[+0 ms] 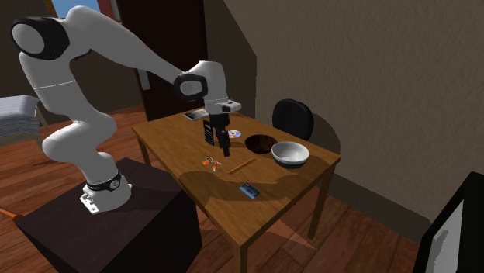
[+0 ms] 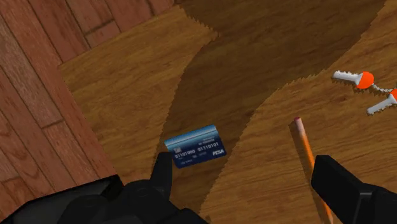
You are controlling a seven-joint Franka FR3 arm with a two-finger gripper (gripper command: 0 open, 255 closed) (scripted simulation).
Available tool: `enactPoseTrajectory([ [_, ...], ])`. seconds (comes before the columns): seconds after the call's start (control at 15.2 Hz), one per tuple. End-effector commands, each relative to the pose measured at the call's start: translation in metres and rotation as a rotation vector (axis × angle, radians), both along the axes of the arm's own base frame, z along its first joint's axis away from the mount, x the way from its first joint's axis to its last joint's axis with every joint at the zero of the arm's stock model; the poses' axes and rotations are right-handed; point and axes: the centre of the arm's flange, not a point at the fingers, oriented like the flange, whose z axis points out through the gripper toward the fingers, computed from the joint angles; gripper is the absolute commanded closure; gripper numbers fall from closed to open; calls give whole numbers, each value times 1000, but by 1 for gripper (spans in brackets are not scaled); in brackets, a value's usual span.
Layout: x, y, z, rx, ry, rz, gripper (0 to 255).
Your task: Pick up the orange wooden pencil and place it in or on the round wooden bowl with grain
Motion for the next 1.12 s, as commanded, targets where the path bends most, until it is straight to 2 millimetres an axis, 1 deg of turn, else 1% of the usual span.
enactPoseTrajectory([
  [0.0,1,19,-18,-12,2,61,0],
  [0.4,-4,81,-69,-51,9,239,0],
  [0.79,-20,138,-123,-90,16,417,0],
  [1.06,-16,135,-144,-90,16,417,0],
])
